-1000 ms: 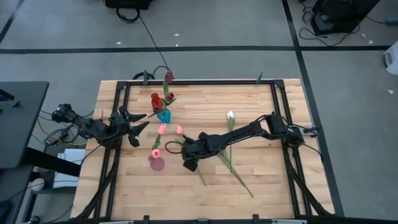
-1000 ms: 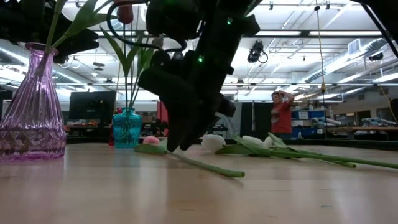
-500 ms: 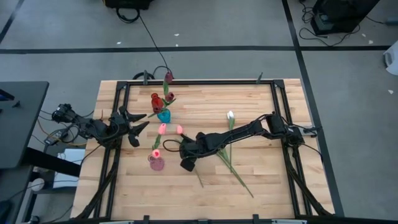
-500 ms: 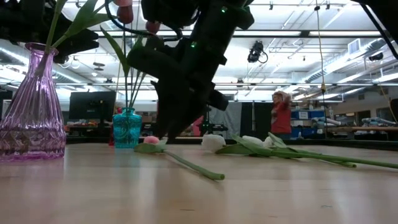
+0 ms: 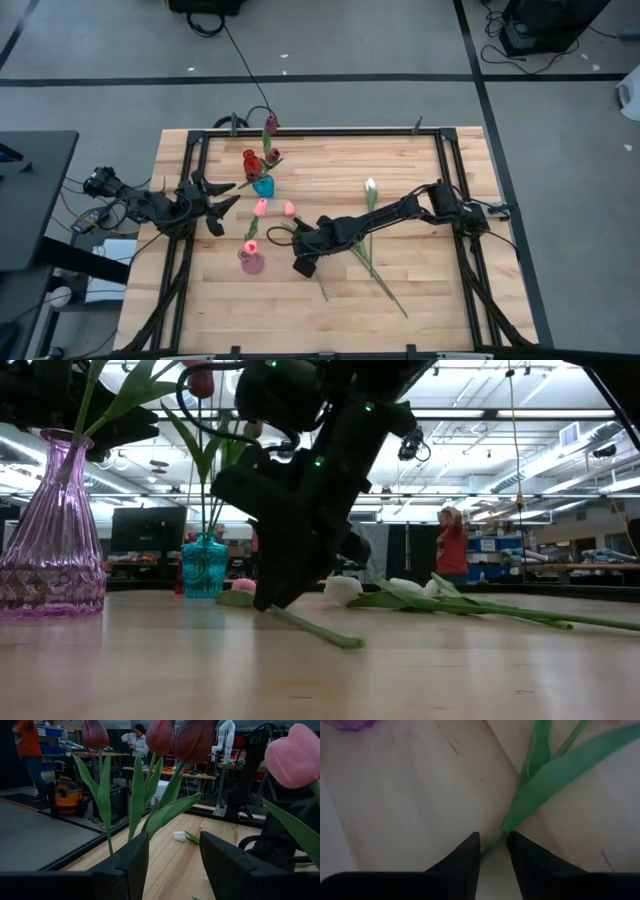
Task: Sort flowers into vase by color
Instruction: Put the pink flower into the purple vase
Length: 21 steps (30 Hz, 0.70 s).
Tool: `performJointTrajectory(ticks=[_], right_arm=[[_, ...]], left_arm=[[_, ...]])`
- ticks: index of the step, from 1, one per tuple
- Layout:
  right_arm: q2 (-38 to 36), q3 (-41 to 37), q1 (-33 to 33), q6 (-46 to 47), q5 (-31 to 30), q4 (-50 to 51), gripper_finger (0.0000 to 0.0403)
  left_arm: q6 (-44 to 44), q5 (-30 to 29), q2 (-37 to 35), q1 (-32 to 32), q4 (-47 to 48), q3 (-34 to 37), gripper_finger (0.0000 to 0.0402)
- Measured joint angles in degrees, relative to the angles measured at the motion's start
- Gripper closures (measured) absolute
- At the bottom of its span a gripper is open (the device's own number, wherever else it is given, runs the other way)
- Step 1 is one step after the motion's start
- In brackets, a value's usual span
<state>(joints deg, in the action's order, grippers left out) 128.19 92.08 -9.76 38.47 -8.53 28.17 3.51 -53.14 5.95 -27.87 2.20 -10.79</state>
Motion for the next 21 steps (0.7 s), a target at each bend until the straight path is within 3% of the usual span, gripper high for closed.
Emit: performJointTrajectory(ticks=[7,13,17,21], right_arm=[[-0.24,-0.18,0.2,-2.64,1.54,0.92,0.0392],[-4.73,-0.62,0.13,-5.4,3.87,7.96,0.0395],[-12.55,-0.56,-1.18,-7.35,-2.35,11.12,0.0397],[-20.91,-5.55,-3.16,-9.41,-8.63,6.76,0.0399]], left_arm=[[0.17,0.02,0.0,0.0,-0.02,0.0,0.022],[0.2,0.02,0.0,0.01,-0.02,0.0,0.022],[0.2,0.01,-0.01,0.01,-0.02,0.0,0.022],[0.2,0.02,0.0,0.01,-0.05,0.0,0.022]])
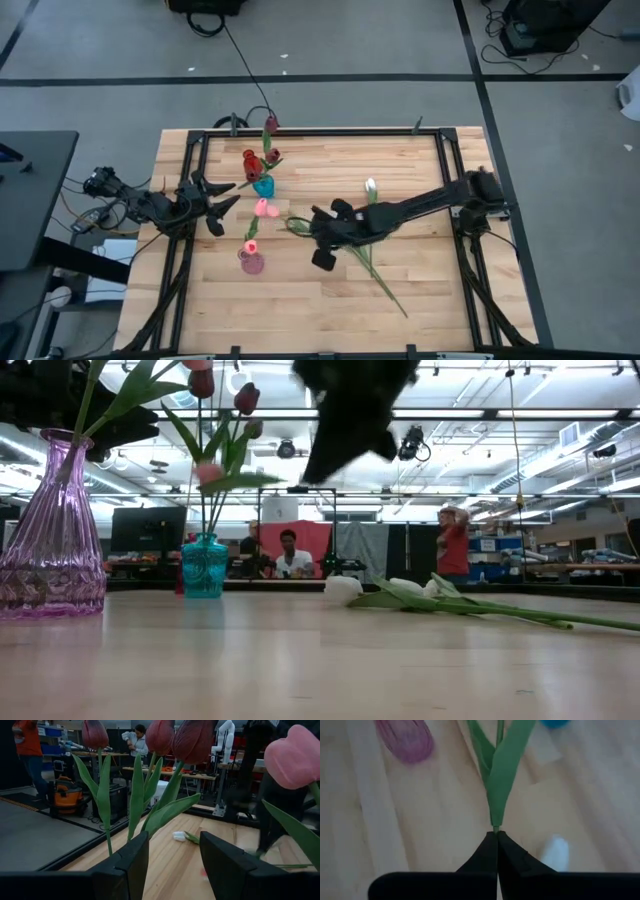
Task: Sort flowers into vase by color
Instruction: Put the pink flower into the purple vase
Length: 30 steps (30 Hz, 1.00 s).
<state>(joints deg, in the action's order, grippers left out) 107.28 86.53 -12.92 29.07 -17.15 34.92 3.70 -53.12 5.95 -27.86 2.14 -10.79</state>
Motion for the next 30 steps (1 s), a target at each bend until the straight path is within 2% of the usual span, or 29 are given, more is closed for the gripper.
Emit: performJointTrajectory(ticks=[4,10,13,17,22,25,27,30], right_arm=[[-9.35,-11.42,-2.91,-1.12,-4.43,-15.07,0.0399],[-18.32,-32.09,-6.2,-6.51,-8.37,-49.45,0.0399],[-18.77,-40.33,-4.42,-9.19,-9.21,-69.86,0.0399],[-15.63,-47.21,-2.31,-11.85,-9.4,-88.1,0.0399],[-6.61,-48.66,-1.85,-18.74,-10.05,-109.27,0.0399],[0.51,-44.95,-2.5,-22.64,-6.46,-121.66,0.0399],[4.68,-40.42,-2.98,-25.1,-3.41,-124.34,0.0399],[8.67,-32.01,-3.75,-30.48,0.72,-121.29,0.0399]], left_arm=[[0.0,0.02,-0.02,-0.02,0.01,0.0,0.022],[0.86,0.02,0.01,-0.01,0.03,0.0,0.022],[1.09,0.02,0.0,-0.02,0.05,0.0,0.022],[1.01,0.02,-0.01,0.01,0.01,0.0,0.022],[0.55,0.0,-0.01,0.01,0.01,0.0,0.022],[0.08,0.0,-0.02,-0.01,-0.02,0.0,0.022],[-0.02,0.0,0.0,0.01,-0.08,0.0,0.022],[0.78,0.0,-0.02,0.01,-0.08,0.0,0.022]])
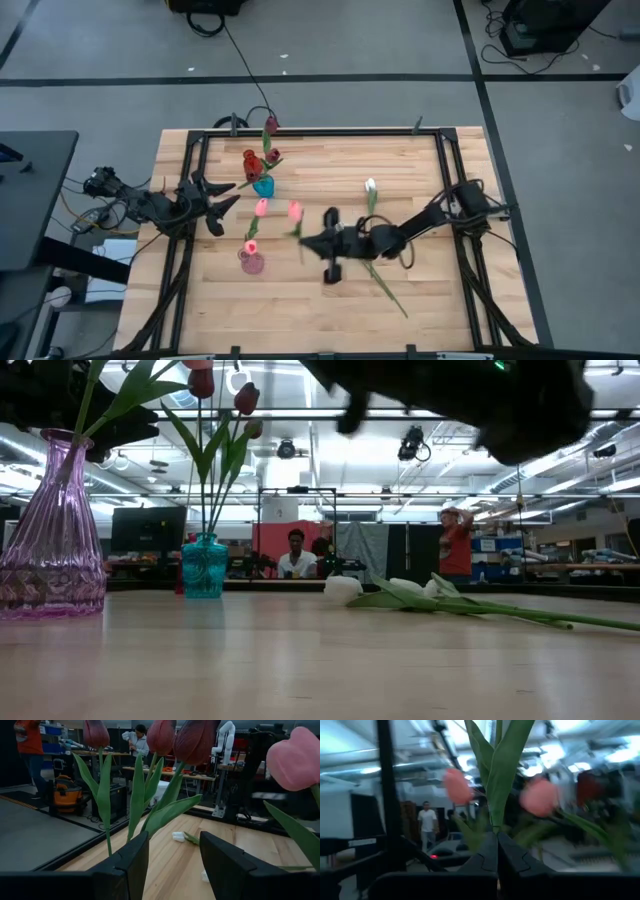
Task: Sort flowers into vase by color
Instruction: Put the pink flower into the purple vase
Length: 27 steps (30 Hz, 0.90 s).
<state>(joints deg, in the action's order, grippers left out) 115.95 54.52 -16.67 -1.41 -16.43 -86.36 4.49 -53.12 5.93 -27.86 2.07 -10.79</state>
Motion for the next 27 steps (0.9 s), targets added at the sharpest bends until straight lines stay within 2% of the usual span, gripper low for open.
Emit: performJointTrajectory(ticks=[3,7,9,13,18,27], right_arm=[[2.05,8.48,-0.82,-3.5,3.63,7.16,0.0399],[2.03,17.64,-1.49,-6.41,4.86,23.36,0.0399],[2.05,21.6,-1.69,-8.16,5.41,27.33,0.0399],[2.86,27.28,-1.7,-11.92,10.89,27.61,0.0398],[5.6,32.05,-1.08,-16.99,14.46,29.11,0.0398],[17.24,47.53,0.68,-18.72,21.96,32.23,0.0398]], left_arm=[[0.04,0.0,0.01,0.0,0.02,0.0,0.022],[0.02,0.0,0.02,0.0,0.02,0.0,0.022],[0.02,0.0,0.0,0.0,0.02,0.0,0.022],[0.05,-0.02,0.0,-0.01,0.0,0.0,0.022],[0.04,-0.1,0.03,0.0,-0.21,0.0,0.022],[-0.21,-0.24,0.04,0.0,-0.16,0.0,0.022]])
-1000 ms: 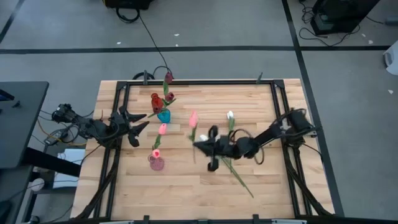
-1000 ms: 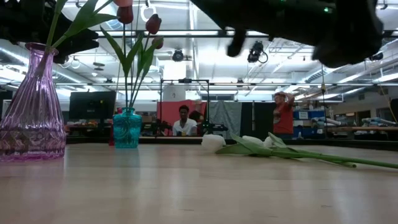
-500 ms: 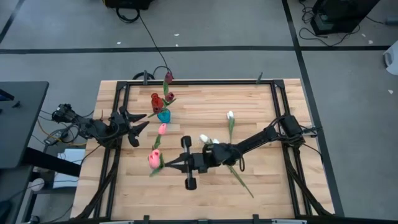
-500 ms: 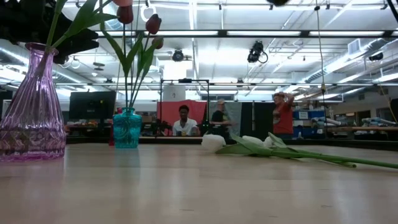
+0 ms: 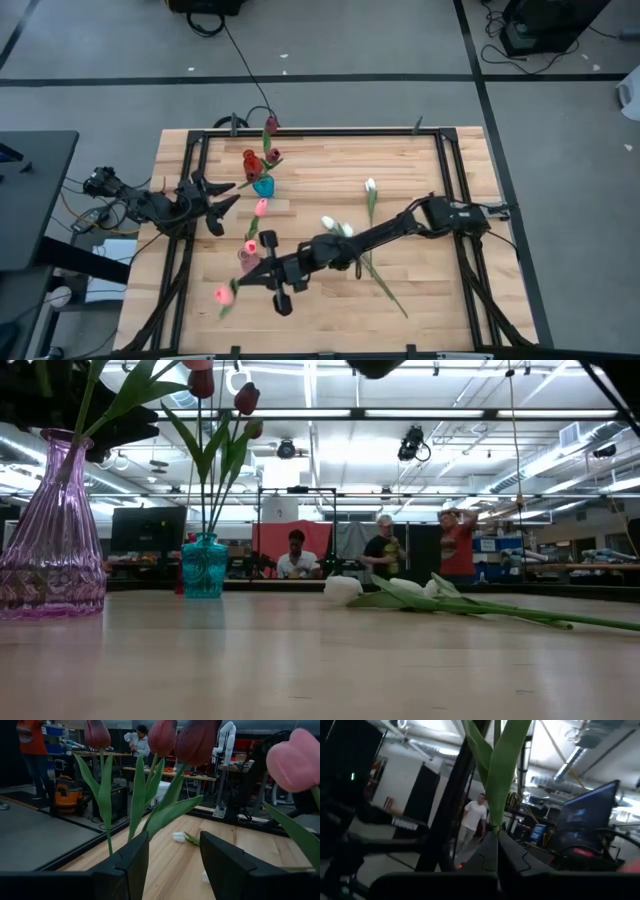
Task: Sort flowers into vase by color
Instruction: Put the pink flower into the purple vase
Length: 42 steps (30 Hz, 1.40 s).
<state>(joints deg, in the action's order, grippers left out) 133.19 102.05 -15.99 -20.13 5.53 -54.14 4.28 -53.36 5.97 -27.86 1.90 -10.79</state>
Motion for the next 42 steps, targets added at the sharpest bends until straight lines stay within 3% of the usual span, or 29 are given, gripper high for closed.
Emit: performJointTrajectory(ticks=[5,13,19,25,29,37,42], right_arm=[[2.79,4.74,0.26,-4.55,0.14,2.13,0.0398],[2.72,4.8,2.3,-6.94,1.71,3.78,0.0398],[2.7,4.84,4.14,-6.47,3.34,6.79,0.0398],[2.68,4.84,5.43,-0.12,2.19,11.61,0.0393],[2.68,4.84,6.05,5.5,-2.28,19.09,0.037],[-1.54,4.84,5.95,8.84,-10.25,36.35,0.0285],[-5.87,4.86,4.82,10.09,-10.77,44.42,0.0255]], left_arm=[[-0.07,-0.01,0.0,0.0,0.16,0.0,0.022],[-0.18,0.0,0.01,0.0,0.16,0.0,0.022],[-0.18,0.0,0.01,0.0,0.14,0.0,0.022],[-0.65,0.0,0.01,0.0,0.16,0.0,0.022],[-0.65,-0.02,0.01,0.0,0.16,0.0,0.022],[-0.64,0.0,0.01,0.0,0.53,0.0,0.022],[-0.64,-0.02,0.01,0.0,0.56,0.0,0.022]])
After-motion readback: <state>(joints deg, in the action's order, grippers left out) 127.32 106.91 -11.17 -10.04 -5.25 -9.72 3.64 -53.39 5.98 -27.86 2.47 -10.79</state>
